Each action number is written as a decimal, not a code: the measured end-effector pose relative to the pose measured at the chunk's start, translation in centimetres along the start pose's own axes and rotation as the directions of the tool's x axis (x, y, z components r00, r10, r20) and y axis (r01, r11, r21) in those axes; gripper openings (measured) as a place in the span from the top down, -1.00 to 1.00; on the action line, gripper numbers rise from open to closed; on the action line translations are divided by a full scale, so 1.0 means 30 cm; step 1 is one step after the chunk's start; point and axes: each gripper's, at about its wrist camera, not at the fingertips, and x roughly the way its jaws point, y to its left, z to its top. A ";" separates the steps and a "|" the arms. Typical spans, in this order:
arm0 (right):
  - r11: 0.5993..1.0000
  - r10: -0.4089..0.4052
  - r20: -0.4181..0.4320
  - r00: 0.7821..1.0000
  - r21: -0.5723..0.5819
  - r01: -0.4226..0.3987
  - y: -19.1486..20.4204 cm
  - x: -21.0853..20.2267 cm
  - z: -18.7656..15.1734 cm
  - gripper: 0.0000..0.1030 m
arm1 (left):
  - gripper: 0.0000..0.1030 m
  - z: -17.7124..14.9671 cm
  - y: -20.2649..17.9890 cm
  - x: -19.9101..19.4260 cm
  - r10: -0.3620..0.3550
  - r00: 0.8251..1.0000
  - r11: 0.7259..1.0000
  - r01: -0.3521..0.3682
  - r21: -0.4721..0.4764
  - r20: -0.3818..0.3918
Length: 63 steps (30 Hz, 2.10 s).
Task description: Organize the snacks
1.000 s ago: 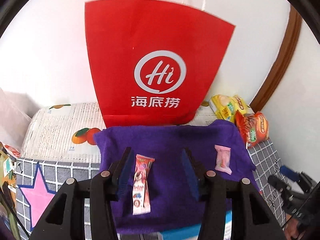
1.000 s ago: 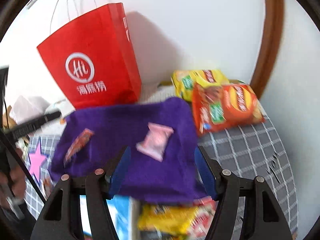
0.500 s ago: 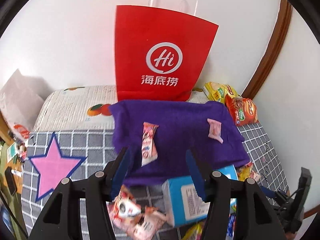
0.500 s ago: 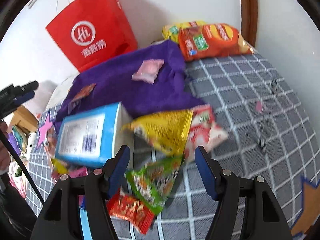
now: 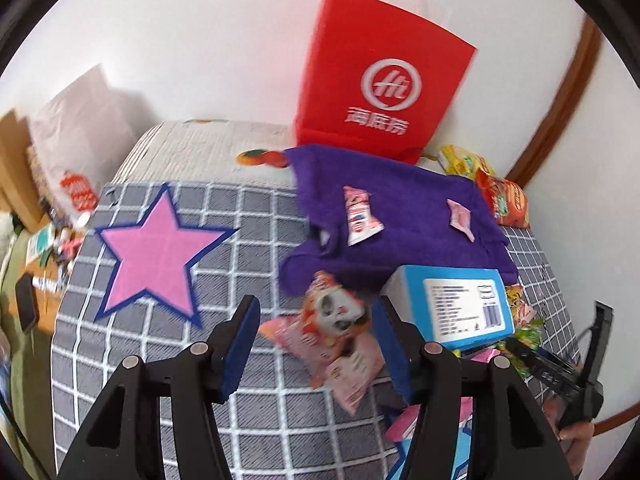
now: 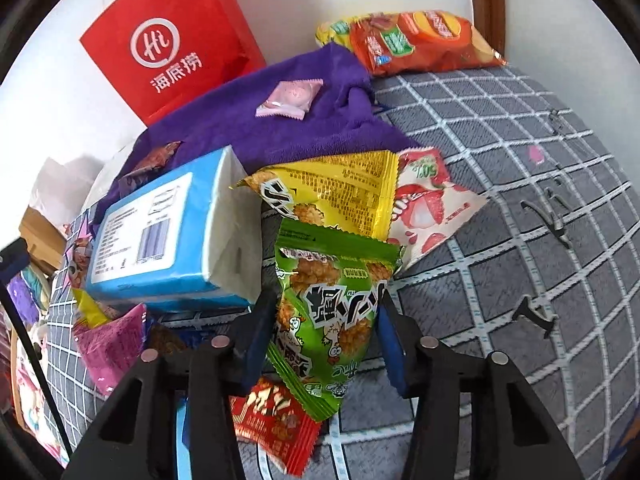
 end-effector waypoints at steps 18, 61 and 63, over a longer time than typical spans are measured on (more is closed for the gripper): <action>1.000 -0.016 0.082 0.997 0.011 0.015 -0.041 -0.192 -0.193 0.07 | -0.29 -0.175 -0.005 0.098 -0.034 0.997 0.999 0.037 0.034 -0.076; 0.999 -0.038 0.058 0.998 0.013 0.038 -0.063 -0.149 -0.155 0.08 | -0.01 -0.062 -0.051 0.222 0.029 0.999 0.984 -0.022 0.179 -0.039; 0.999 -0.038 0.074 0.997 0.006 0.037 -0.051 -0.179 -0.151 0.08 | -0.01 -0.061 -0.049 0.190 0.025 0.999 0.984 -0.020 0.176 -0.026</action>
